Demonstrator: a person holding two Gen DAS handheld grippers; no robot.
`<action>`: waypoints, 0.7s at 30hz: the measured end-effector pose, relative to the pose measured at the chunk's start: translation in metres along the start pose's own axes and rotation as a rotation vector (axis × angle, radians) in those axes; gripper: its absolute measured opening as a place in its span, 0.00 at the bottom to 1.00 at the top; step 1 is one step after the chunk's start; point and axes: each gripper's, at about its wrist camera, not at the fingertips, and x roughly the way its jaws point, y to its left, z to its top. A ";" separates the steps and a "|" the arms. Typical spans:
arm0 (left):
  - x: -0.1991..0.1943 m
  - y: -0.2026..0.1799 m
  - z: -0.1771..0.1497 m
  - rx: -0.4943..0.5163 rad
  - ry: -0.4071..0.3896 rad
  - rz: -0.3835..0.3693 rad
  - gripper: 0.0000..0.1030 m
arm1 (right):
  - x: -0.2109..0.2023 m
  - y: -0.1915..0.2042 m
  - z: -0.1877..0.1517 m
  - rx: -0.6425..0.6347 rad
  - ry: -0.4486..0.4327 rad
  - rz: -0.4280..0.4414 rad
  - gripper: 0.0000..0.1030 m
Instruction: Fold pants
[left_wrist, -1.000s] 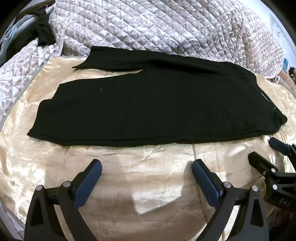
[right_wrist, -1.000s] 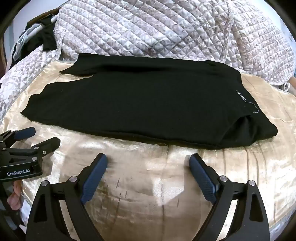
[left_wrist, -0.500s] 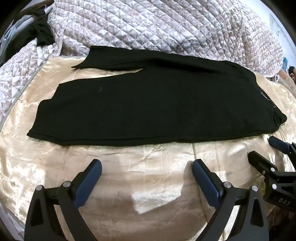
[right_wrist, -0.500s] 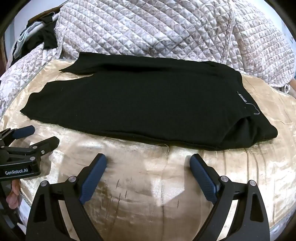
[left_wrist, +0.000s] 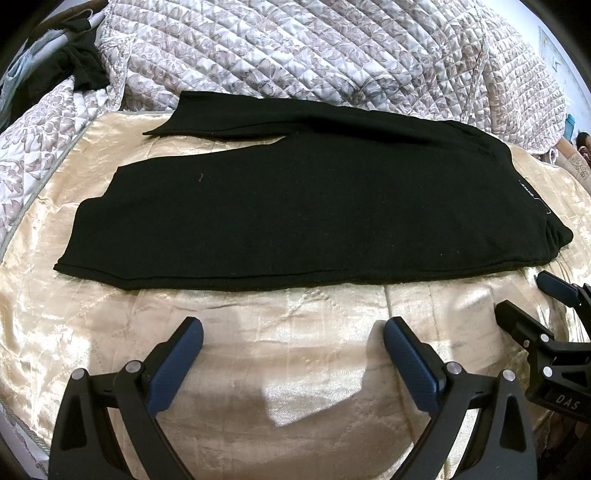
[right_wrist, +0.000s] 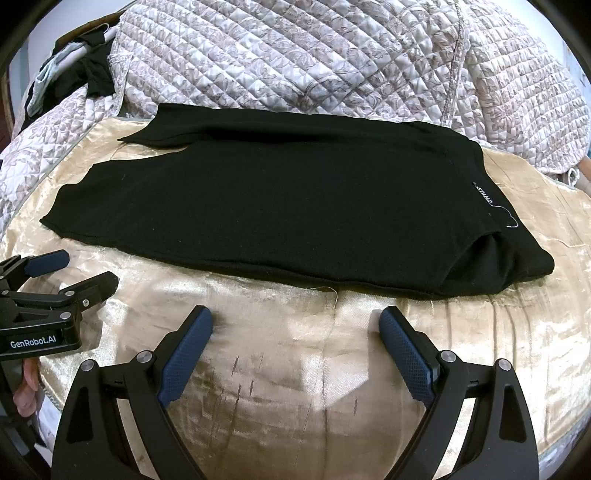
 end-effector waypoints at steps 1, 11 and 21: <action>-0.001 0.001 0.001 0.000 0.001 -0.001 0.97 | 0.000 0.000 0.000 0.000 0.000 0.000 0.89; 0.000 0.000 0.000 0.000 0.001 -0.001 0.97 | 0.000 0.001 0.000 0.000 0.000 -0.001 0.89; -0.001 -0.001 0.000 0.000 0.001 -0.001 0.97 | 0.000 0.001 0.001 0.000 0.002 -0.001 0.89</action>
